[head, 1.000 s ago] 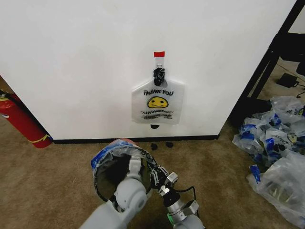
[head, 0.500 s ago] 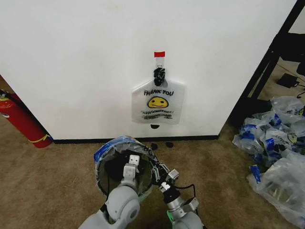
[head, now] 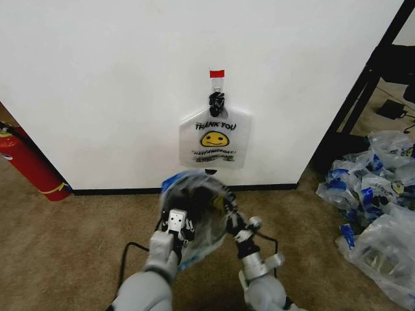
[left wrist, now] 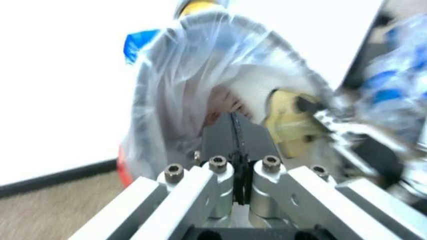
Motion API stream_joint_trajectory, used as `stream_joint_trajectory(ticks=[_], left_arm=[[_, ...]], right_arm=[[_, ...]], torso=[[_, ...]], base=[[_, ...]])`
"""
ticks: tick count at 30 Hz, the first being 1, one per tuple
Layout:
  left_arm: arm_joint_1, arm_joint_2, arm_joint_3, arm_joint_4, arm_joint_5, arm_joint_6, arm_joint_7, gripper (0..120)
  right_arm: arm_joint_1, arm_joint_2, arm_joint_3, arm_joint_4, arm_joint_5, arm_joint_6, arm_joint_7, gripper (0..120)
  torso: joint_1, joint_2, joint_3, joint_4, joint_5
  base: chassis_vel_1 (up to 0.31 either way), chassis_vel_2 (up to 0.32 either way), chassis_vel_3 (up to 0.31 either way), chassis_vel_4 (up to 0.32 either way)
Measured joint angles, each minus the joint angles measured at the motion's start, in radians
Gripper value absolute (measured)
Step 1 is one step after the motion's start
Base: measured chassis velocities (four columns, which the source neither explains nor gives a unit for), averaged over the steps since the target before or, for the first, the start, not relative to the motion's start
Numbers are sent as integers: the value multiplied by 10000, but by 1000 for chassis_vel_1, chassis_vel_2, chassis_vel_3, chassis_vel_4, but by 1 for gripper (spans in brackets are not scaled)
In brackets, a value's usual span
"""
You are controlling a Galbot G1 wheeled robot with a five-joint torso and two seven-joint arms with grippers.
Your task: Pick up the garbage bag from the wall and place it over the trash bin.
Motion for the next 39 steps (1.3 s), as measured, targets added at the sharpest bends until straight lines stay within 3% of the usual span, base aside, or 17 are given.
stream_joint_trajectory(ticks=[2,7,9,14,15,23,39], left_arm=[[912,367,-408,-284,116,-550,596,7],[1220,539,-677,-303,122,-916,690,16],[1209,710,-1321,-298,-14,-1053,366,33],[1381,794,-1387,-263,-221,-858,372,46],[1418,800,-1272,-250,-435,-618,437,54],[1223,798,-724,-220,-1210,-75,699,79],[1117,957,-877,-1,-949,255,806,24]], right_arm=[[35,-157,273,104,756,-358,-21,1],[96,-168,394,179,922,-363,178,1],[88,27,401,484,830,-138,1039,1],[-22,211,398,648,522,194,1784,1],[-81,246,398,720,446,288,1914,1],[-310,221,400,1012,296,433,2015,1],[-65,152,363,992,88,343,2180,1]], torso=[[-1,-1,-1,0,-3],[0,-1,0,1,0],[0,0,0,-2,-2],[0,0,0,-2,0],[0,0,0,-2,-2],[0,0,0,-1,-1],[0,0,1,0,0]], base=[[0,0,0,0],[0,0,0,0],[0,0,0,0],[0,0,0,0],[0,0,0,0],[0,0,0,0],[0,0,0,0]])
